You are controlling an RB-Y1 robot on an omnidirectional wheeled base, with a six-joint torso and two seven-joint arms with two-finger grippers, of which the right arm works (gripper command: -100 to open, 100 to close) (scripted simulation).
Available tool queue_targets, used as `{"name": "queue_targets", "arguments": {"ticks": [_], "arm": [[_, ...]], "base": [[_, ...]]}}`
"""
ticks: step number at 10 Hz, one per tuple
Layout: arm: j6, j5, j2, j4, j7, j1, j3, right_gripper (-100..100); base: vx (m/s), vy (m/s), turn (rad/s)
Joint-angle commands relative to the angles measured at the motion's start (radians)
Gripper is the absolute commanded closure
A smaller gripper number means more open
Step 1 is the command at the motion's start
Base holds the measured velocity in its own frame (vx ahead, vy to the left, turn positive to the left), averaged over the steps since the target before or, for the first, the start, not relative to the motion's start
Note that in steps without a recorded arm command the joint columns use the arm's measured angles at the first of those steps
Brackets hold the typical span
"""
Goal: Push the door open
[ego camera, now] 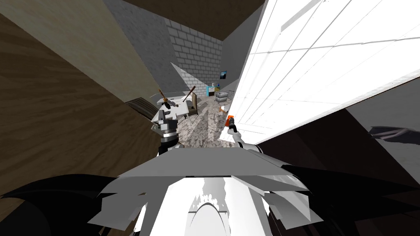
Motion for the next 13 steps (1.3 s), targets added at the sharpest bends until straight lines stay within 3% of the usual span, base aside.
{"name": "queue_targets", "arguments": {"ticks": [1, 3, 13], "arm": [[0.004, -0.006, 0.004, -0.015, 0.019, 0.001, -0.017, 100], [0.005, -0.007, 0.005, -0.008, 0.021, 0.001, -0.020, 100], [-0.003, -0.044, -0.041, -0.004, 0.061, 0.015, -0.126, 100]], "base": [[0.188, 0.087, -0.090], [0.147, 0.050, -0.056], [0.193, 0.056, -0.053]]}}
